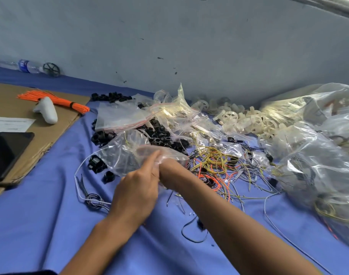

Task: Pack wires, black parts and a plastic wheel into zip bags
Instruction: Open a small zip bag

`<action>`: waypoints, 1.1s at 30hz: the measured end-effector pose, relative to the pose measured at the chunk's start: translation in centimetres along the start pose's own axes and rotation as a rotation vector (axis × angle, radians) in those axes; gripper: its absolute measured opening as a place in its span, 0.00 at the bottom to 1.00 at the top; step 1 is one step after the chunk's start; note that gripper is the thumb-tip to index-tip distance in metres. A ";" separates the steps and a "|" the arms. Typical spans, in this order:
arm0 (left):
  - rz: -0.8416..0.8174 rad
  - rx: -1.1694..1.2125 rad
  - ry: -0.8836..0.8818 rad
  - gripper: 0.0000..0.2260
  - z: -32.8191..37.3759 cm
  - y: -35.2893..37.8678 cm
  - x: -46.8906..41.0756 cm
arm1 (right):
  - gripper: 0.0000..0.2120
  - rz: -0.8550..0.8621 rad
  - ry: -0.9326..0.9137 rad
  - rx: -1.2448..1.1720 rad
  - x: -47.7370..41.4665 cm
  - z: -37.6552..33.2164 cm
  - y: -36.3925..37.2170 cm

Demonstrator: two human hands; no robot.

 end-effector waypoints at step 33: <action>0.007 0.049 -0.055 0.18 -0.1 0.5 -0.1 | 0.07 0.098 0.031 -0.016 10.5 2.8 -6.9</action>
Point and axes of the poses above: each hand's wrist, its own x-axis away from the middle knuckle, its own y-axis out of the palm, z = x × y, the point moved 5 cm from there along -x, towards the middle knuckle, and after that the axes turned 10 degrees about -x, right-handed, at the moved point
